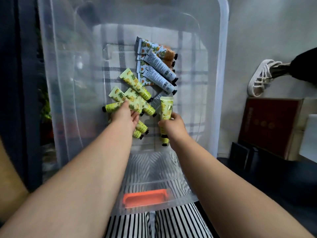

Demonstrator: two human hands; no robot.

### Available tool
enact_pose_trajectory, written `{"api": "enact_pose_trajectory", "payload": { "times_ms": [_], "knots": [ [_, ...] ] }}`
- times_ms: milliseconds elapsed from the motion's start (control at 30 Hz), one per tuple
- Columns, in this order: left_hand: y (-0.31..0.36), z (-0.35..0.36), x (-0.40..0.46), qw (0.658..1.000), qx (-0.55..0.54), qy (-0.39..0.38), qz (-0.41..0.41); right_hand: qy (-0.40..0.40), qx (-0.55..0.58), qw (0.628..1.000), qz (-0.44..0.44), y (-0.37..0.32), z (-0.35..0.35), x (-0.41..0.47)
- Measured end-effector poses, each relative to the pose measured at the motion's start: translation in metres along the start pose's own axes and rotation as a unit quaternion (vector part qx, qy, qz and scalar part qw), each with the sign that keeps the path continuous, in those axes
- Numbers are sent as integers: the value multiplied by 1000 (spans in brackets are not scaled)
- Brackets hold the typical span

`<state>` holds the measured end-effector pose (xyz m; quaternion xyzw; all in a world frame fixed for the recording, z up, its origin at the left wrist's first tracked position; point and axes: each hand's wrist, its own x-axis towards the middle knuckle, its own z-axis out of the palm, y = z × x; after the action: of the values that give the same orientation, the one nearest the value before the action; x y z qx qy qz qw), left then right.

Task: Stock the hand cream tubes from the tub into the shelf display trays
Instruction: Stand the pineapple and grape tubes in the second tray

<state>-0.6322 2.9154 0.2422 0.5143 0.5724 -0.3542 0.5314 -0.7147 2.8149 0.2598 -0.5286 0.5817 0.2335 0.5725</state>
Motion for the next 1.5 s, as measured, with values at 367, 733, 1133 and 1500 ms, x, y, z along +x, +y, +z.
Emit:
{"api": "enact_pose_trajectory", "payload": {
  "times_ms": [367,733,1133,1500],
  "knots": [
    [22,-25,-25,885,374,57,272,24,41,999,25,-18,7,-3],
    [39,7,-27,855,363,11,371,24,-10,999,-29,-44,2,-1],
    [42,-5,-77,962,89,-63,249,-50,12,992,-119,-81,-14,-50],
    [47,-120,-299,909,-124,-155,367,-305,18,911,-277,-150,-22,-251]
  ]
}}
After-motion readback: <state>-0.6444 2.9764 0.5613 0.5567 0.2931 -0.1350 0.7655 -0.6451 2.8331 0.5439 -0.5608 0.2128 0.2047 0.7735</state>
